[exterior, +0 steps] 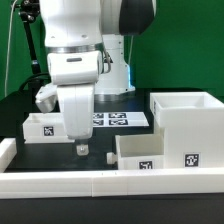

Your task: Assemble drawer

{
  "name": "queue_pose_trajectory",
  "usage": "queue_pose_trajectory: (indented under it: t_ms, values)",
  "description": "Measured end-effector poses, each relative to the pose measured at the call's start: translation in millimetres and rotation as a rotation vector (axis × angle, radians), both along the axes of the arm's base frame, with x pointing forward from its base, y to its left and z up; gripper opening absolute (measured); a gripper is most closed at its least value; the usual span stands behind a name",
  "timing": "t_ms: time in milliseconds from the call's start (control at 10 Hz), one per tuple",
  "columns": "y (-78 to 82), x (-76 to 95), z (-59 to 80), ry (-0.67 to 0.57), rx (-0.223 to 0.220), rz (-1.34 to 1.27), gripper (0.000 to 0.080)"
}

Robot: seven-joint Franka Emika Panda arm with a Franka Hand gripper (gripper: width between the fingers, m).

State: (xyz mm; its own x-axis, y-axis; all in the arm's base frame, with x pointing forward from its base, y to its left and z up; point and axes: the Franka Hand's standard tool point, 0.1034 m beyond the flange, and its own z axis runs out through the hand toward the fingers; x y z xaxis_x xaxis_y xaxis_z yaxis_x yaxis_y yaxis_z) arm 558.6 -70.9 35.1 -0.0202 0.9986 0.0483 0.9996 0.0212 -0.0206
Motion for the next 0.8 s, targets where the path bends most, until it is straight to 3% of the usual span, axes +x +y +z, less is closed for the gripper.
queue_pose_trajectory:
  t_ms: [300, 800]
  values:
    - [28.6, 0.5, -4.9, 0.008, -0.011, 0.071, 0.0649]
    - [28.8, -0.2, -6.0, 0.007, -0.016, 0.084, 0.0649]
